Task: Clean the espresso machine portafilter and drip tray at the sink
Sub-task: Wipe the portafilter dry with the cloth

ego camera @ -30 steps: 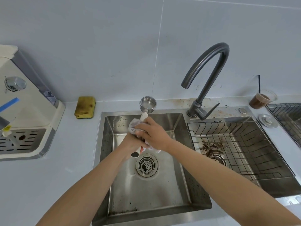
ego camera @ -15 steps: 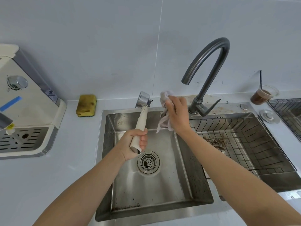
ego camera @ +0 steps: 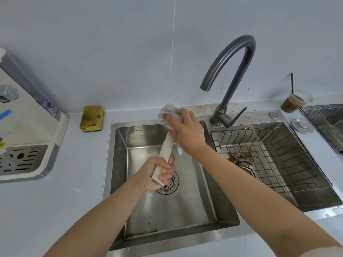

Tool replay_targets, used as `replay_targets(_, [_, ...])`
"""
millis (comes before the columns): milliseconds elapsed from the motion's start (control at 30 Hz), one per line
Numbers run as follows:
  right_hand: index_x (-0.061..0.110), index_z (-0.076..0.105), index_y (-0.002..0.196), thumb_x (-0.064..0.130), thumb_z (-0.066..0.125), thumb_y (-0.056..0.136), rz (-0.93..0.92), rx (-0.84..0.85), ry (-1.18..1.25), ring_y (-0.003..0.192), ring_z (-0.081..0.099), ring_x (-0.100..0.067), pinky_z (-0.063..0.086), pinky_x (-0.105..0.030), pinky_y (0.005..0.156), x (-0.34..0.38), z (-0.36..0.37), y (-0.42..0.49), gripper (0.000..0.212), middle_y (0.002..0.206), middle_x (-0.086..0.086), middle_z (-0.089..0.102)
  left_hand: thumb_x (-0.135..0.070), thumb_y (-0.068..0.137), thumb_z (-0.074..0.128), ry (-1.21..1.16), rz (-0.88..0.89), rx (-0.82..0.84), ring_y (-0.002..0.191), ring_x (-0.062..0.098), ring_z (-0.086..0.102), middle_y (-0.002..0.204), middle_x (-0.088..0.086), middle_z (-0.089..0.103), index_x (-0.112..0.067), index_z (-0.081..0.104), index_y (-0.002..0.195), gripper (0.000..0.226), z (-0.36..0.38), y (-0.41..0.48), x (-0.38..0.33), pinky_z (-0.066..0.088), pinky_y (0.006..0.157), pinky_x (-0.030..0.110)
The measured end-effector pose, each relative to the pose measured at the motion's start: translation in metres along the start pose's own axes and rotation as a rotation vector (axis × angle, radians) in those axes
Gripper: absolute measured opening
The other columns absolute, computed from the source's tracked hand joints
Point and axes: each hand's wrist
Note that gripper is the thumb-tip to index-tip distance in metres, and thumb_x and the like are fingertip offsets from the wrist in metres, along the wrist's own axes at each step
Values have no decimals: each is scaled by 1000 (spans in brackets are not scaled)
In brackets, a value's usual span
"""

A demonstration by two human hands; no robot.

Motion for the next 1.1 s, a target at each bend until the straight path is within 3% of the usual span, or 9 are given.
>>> replay_targets(167, [14, 61, 112, 26, 43, 95, 647, 304, 439, 85, 50, -22, 43, -32, 67, 3, -16, 26, 28, 100, -12, 51, 3, 48, 55, 183, -5, -179, 26, 11, 36, 38, -1, 40, -11, 47, 59, 20, -9, -2, 1, 31, 36, 10])
replay_targets(267, [15, 54, 91, 22, 37, 98, 773, 481, 706, 74, 47, -15, 38, -24, 64, -15, -24, 36, 20, 82, -4, 52, 4, 54, 51, 482, -6, -313, 28, 14, 38, 39, 2, 41, -8, 38, 63, 20, -21, -7, -1, 34, 38, 16])
replay_targets(400, [13, 57, 100, 22, 36, 100, 982, 615, 1052, 91, 55, -17, 46, -26, 85, -35, -23, 20, 23, 97, -4, 61, 7, 66, 57, 1046, -30, -545, 30, 12, 44, 54, 7, 48, 0, 49, 88, 25, -42, -20, -20, 40, 38, 22])
replay_targets(500, [14, 58, 95, 23, 33, 101, 1049, 701, 1235, 88, 59, -17, 47, -32, 90, -43, -22, 6, 27, 94, -5, 63, 6, 75, 54, 1443, -12, -571, 43, 11, 53, 69, 2, 52, -20, 49, 108, 43, -55, -27, -41, 40, 40, 20])
replay_targets(633, [10, 56, 107, 23, 33, 101, 964, 809, 1132, 92, 57, -17, 46, -28, 89, -46, -23, 2, 27, 103, -8, 61, -6, 79, 57, 1974, -63, -600, 86, 23, 62, 89, 4, 61, -15, 55, 108, 30, -55, -31, -67, 36, 53, 21])
replay_targets(733, [7, 57, 115, 22, 36, 100, 705, 900, 830, 95, 51, -13, 40, -21, 82, -45, -26, 8, 30, 106, -5, 58, -13, 84, 52, 2266, -121, -655, 90, 24, 61, 103, 9, 63, -17, 47, 121, 38, -46, -30, -78, 42, 62, 27])
replay_targets(833, [5, 61, 102, 22, 38, 99, 400, 1041, 598, 85, 51, -16, 38, -25, 79, -37, -24, 13, 29, 101, -16, 62, -11, 86, 50, 2484, -128, -689, 90, 25, 63, 103, 7, 64, -18, 45, 124, 39, -35, -23, -79, 42, 63, 29])
replay_targets(933, [19, 59, 114, 30, 38, 97, 180, 1186, 371, 86, 47, -14, 39, -27, 83, -24, -18, 13, 29, 99, -2, 47, -4, 86, 48, 2573, -137, -710, 86, 26, 62, 97, 6, 63, -16, 44, 125, 41, -31, -14, -73, 40, 61, 29])
replay_targets(1100, [14, 60, 112, 30, 38, 97, 106, 1208, 308, 85, 46, -13, 37, -24, 77, -20, -22, 21, 30, 92, 1, 45, -2, 85, 47, 2573, -68, -760, 72, 24, 54, 96, 6, 65, -15, 43, 126, 43, -34, -16, -63, 37, 58, 29])
Point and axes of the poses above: each hand's wrist, its own y-axis towards the middle knuckle, its own z-axis out of the palm, x = y × z
